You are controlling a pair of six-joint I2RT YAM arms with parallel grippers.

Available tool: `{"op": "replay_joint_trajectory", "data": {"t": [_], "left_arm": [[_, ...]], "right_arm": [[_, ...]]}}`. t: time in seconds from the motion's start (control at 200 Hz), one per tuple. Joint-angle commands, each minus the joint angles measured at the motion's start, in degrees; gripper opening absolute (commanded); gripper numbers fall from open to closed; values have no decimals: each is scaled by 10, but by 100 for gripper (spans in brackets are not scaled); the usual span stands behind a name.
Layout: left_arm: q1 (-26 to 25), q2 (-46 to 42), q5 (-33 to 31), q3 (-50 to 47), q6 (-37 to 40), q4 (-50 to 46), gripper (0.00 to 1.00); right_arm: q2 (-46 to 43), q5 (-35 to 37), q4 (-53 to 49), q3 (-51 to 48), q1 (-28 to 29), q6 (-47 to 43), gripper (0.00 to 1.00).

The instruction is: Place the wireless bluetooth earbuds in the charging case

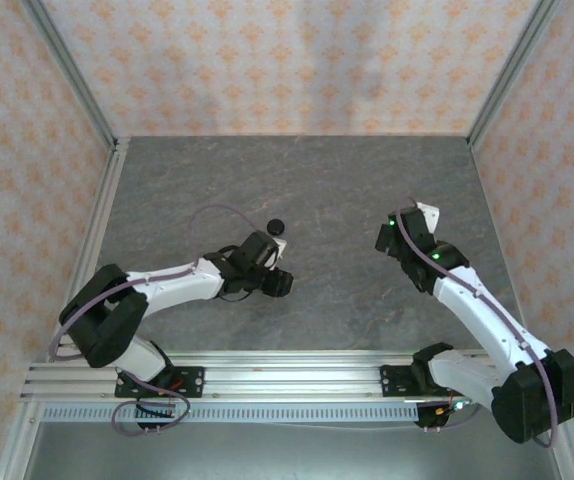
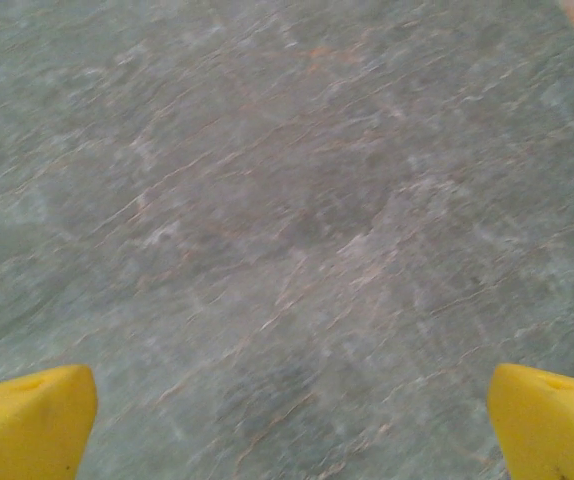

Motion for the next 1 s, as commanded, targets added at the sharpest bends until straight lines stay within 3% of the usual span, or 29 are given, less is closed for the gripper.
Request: {"op": "replay_joint_trajectory", "data": {"t": [0.0,0.13,0.205,0.32,0.45,0.505,0.6,0.691,0.946,0.996], "left_arm": [[28,-54,-53,38,37,-89,65],[78,-108,-100,71,84,-162,84],[117,-142,-143,82,107,-180,100],[175,-200,-230,55,147,-128,100],[232,-244,-292,-51,224,30,100],[259,-245,-315,-94,220,88,100],[341,-232,-263,-159,178,184,100],[382,-222,-227,-227,155,314,100],[389,-143,-217,-291,197,558,100],[390,-122,-206,-282,197,563,100]], "right_arm": [[8,24,53,-13,-43,-49,99],[11,59,151,-60,-74,-108,99],[12,58,228,-100,-90,-146,99],[17,36,342,-154,-115,-155,99],[31,19,502,-222,-125,-166,99],[47,2,590,-254,-125,-183,99],[89,-27,694,-281,-125,-200,99],[121,-32,746,-285,-125,-214,99],[305,-16,987,-298,-138,-215,99],[294,-14,944,-285,-138,-207,99]]}}
